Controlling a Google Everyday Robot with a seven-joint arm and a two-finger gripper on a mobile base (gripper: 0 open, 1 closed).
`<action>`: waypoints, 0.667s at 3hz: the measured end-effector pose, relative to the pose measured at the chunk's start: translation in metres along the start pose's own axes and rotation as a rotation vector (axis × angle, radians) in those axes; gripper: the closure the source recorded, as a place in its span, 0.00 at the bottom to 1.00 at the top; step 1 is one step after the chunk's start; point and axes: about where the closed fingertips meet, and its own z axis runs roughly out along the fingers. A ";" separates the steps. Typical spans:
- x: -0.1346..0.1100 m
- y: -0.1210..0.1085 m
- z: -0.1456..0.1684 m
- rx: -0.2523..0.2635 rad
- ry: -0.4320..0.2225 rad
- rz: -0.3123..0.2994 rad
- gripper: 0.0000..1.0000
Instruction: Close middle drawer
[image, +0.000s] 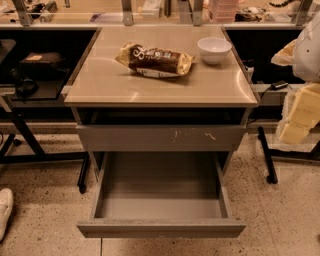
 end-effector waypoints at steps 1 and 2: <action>0.000 0.000 0.000 0.000 0.000 0.000 0.00; 0.002 0.005 0.007 -0.003 -0.006 -0.003 0.00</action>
Offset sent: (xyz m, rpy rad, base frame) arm -0.0110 -0.0003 -0.0330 0.0175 0.0268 0.0173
